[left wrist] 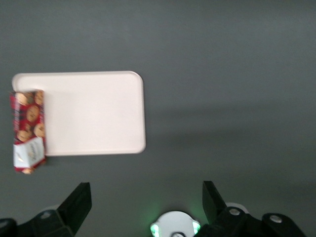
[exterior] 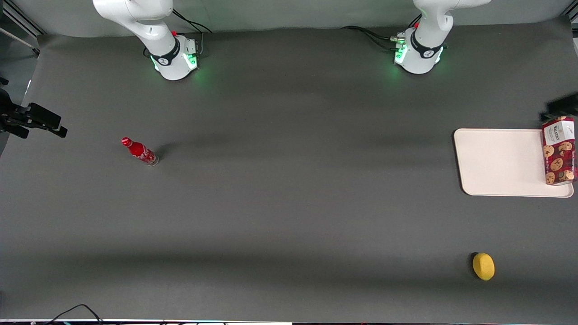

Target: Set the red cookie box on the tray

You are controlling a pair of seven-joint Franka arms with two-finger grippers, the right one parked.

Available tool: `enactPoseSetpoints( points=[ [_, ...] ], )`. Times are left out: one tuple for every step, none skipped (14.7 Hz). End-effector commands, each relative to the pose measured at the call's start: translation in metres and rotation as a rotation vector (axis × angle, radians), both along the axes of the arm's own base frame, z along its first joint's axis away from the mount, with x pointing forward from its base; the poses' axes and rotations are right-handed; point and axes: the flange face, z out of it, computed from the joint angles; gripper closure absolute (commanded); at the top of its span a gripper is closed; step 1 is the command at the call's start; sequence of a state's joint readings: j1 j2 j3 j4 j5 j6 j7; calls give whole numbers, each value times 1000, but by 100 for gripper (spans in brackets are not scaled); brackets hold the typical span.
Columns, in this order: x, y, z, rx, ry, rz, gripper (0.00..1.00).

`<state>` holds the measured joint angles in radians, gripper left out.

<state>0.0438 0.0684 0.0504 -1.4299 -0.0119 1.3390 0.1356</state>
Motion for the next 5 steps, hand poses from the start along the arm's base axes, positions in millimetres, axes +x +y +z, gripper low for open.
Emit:
enactPoseSetpoints(
  points=[
    [-59, -47, -15, 44, -4, 40, 0],
    [-61, -49, -14, 31, 2, 50, 0],
    [-58, -50, -11, 29, -5, 35, 0],
    [-53, -50, -6, 25, -16, 28, 0],
    [-48, -50, -4, 24, -18, 26, 0]
  ],
)
